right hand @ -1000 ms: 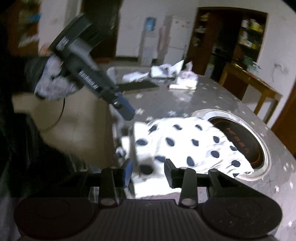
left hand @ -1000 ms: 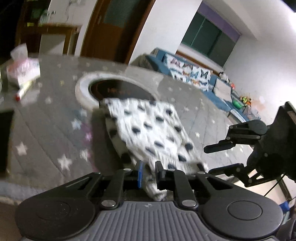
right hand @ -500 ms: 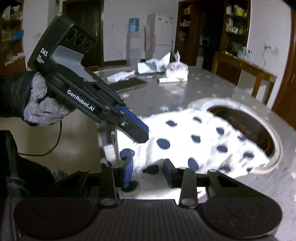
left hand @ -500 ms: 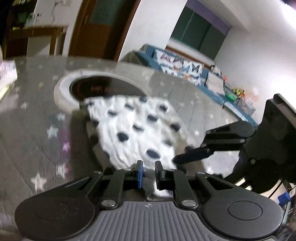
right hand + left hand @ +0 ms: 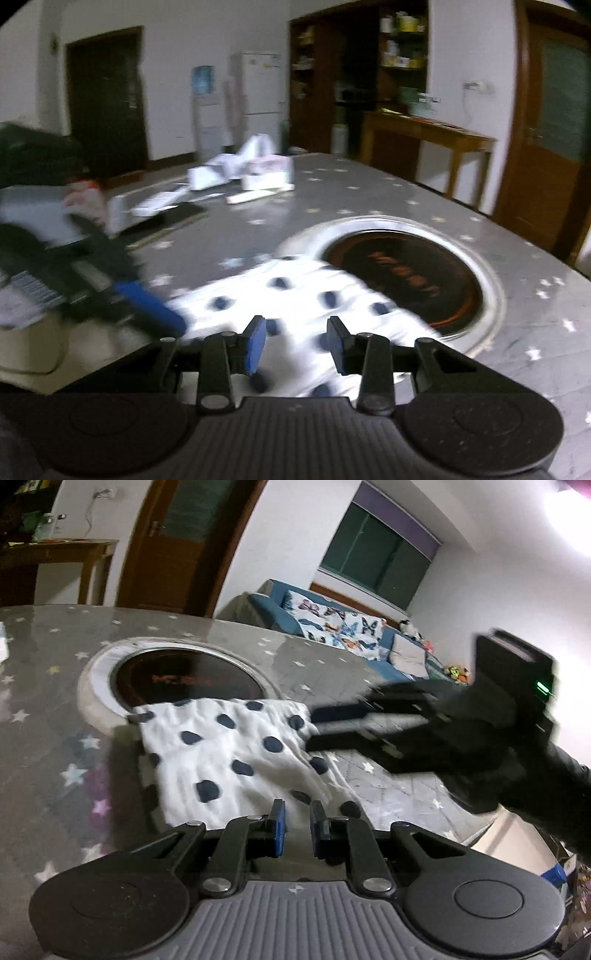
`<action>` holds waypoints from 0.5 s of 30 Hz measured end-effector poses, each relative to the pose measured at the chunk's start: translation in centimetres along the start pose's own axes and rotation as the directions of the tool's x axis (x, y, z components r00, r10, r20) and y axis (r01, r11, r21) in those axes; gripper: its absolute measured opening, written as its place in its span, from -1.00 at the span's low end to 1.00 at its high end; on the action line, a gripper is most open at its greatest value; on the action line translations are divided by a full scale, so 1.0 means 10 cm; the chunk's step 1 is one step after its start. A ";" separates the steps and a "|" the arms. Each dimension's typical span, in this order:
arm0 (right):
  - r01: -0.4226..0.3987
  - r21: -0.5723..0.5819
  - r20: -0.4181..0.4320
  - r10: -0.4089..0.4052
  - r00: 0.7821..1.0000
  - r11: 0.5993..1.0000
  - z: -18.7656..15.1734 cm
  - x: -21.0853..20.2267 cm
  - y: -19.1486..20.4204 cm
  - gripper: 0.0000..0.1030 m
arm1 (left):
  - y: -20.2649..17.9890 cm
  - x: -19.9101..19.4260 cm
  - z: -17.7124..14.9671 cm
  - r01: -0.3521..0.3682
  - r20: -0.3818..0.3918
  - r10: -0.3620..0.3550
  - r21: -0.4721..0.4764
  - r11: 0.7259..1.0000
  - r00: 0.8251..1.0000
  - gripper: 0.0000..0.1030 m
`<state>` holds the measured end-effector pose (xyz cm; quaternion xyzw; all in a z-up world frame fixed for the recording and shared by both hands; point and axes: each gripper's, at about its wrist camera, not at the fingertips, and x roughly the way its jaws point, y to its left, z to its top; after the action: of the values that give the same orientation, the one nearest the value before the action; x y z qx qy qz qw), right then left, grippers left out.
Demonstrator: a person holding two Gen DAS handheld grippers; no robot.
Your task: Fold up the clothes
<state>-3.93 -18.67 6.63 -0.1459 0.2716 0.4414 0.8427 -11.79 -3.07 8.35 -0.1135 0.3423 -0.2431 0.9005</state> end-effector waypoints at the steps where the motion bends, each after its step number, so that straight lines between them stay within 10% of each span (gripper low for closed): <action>1: 0.016 0.018 -0.006 -0.016 1.000 1.000 -0.01 0.06 -0.07 -0.29 | -0.01 0.04 -0.01 0.003 -0.009 -0.003 0.005 1.000 1.000 -0.70; 15: 0.101 0.098 -0.071 -0.094 0.993 0.990 -0.02 0.51 -0.51 -0.31 | 0.07 0.10 -0.15 0.002 -0.068 -0.004 -0.030 1.000 0.998 -0.61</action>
<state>2.57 -18.31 3.52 -0.1307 0.3139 0.3804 0.8601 -11.87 -3.06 6.40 -0.1192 0.3759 -0.2431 0.8862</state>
